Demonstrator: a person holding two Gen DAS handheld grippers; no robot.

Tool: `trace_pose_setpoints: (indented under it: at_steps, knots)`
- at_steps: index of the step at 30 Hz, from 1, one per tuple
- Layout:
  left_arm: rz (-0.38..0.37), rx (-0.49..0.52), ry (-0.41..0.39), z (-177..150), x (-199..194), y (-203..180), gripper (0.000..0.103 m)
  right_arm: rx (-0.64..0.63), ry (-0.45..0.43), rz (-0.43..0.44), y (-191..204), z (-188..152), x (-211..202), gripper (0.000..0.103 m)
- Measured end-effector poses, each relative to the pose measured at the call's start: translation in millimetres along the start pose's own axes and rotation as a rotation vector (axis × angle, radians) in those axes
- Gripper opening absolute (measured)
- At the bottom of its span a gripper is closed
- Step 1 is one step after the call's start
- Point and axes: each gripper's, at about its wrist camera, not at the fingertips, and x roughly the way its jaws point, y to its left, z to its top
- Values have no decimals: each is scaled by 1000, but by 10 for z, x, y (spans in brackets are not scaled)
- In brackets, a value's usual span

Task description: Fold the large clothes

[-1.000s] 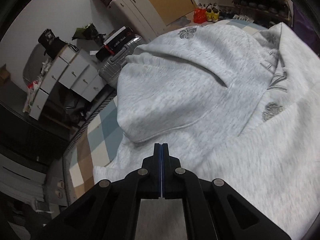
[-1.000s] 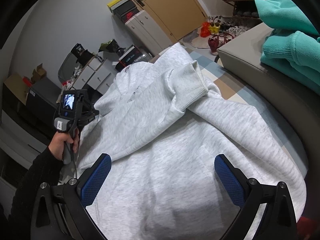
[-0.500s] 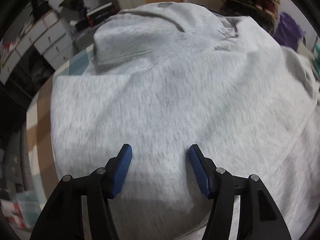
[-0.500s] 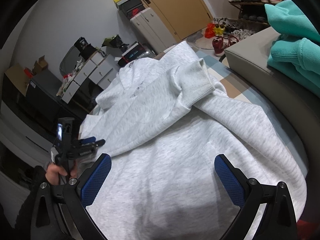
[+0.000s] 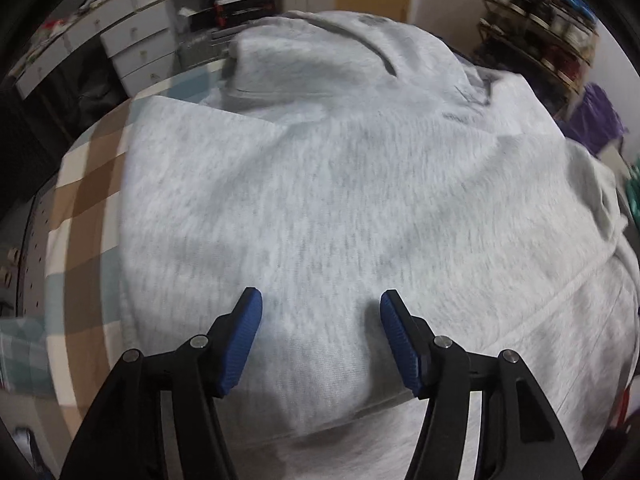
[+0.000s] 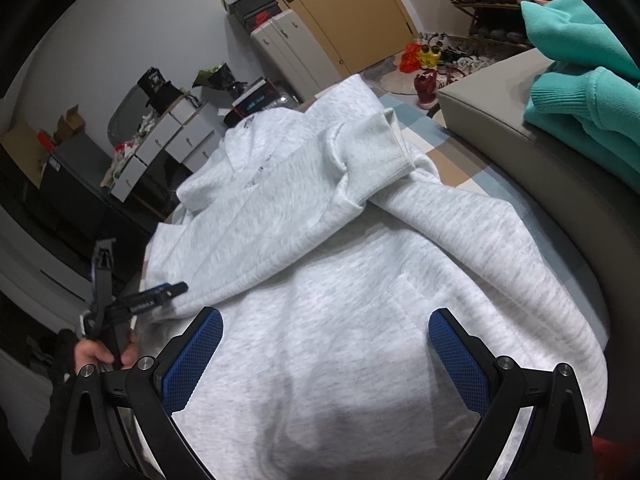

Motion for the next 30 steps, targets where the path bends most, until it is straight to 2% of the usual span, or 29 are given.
trace_pose_setpoints:
  at_steps: [1, 2, 3, 4, 6, 9, 12, 15, 18, 19, 21, 24, 27, 30]
  knots:
    - [-32, -33, -24, 32, -88, -4, 56, -5, -2, -8, 4, -4, 3, 103]
    - [-83, -32, -46, 53, -167, -42, 56, -8, 0, -13, 4, -7, 8, 103]
    - [-96, -20, -52, 59, -194, -80, 57, -5, 4, -10, 0, -13, 12, 103]
    - [-87, -6, -36, 57, -160, -132, 57, -2, 8, -6, 0, -19, 14, 103]
    - [-69, 16, 63, 20, 125, -218, 57, -3, 8, -7, 12, -24, 13, 103]
    - [-18, 42, 34, -3, 252, -281, 57, -28, 2, -26, 37, -37, 16, 103]
    - [-15, -41, 21, 89, 180, -247, 57, -28, 16, -38, 12, -58, 43, 103]
    - [-18, -74, -38, 94, -82, -227, 57, -9, -8, -29, -8, -37, 12, 103]
    - [36, -101, -140, -78, -411, -261, 58, 1, -30, -15, 73, 55, -40, 103]
    - [55, -126, -191, -157, -544, -235, 64, -3, -38, -7, 131, 100, -59, 103]
    - [75, -171, -276, -347, -718, -178, 80, -69, -43, 19, 374, 268, -99, 103]
    - [77, -207, -409, -477, -838, -55, 81, -181, -55, 24, 813, 592, -106, 103]
    - [130, -207, -458, -439, -853, 4, 81, -274, -61, 34, 1240, 979, 55, 103]
    - [123, -252, -493, -529, -844, 154, 84, -346, -57, -30, 1601, 1359, 462, 103]
